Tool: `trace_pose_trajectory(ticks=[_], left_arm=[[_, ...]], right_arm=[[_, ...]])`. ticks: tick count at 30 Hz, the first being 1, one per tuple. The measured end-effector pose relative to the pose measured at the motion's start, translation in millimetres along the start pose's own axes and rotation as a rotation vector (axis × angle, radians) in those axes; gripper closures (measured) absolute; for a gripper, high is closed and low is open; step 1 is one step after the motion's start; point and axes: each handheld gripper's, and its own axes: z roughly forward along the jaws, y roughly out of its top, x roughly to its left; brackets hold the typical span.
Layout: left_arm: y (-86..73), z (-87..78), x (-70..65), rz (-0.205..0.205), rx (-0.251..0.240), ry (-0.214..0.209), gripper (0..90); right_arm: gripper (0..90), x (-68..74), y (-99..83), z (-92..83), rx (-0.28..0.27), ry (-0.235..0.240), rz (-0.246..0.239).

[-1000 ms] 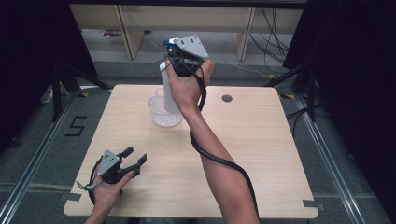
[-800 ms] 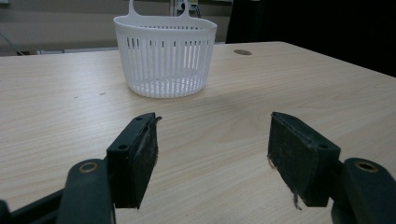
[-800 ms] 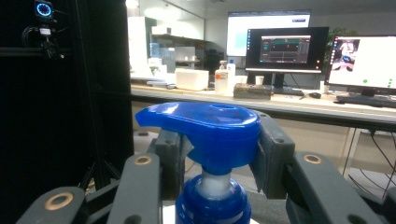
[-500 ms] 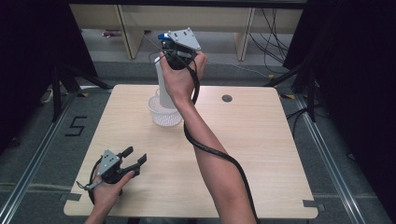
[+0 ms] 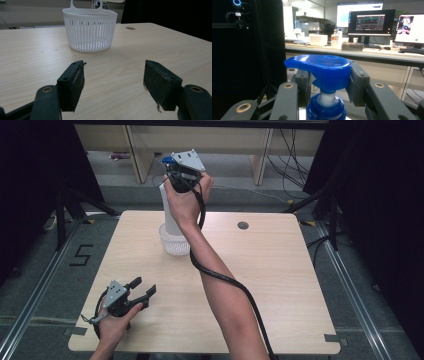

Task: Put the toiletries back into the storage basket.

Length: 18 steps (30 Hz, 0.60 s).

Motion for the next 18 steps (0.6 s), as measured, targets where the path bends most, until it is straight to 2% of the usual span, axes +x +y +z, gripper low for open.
trace_pose_trajectory(ticks=[6, 7, 14, 15, 18], left_arm=[[-0.5, 0.1, -0.6, 0.000, 0.006, 0.002, 32.5], [-0.5, 0.0, -0.7, 0.000, 0.007, 0.002, 32.5], [-0.9, 0.3, -0.6, -0.001, 0.008, 0.000, 32.5], [-0.9, 0.4, -0.6, 0.000, 0.008, -0.001, 32.4], [-0.8, 0.4, -0.6, 0.001, 0.009, -0.001, 32.4]], right_arm=[[60.2, 0.0, -1.7, 4.6, 0.005, 0.008, -0.009], [60.2, 1.1, -2.2, 4.6, 0.010, 0.005, 0.010], [60.2, -0.1, -5.8, 9.1, 0.013, -0.002, -0.006], [60.2, 1.1, -7.3, 9.6, 0.022, 0.004, 0.010], [60.2, 1.0, -8.7, 10.8, 0.020, 0.001, 0.007]])
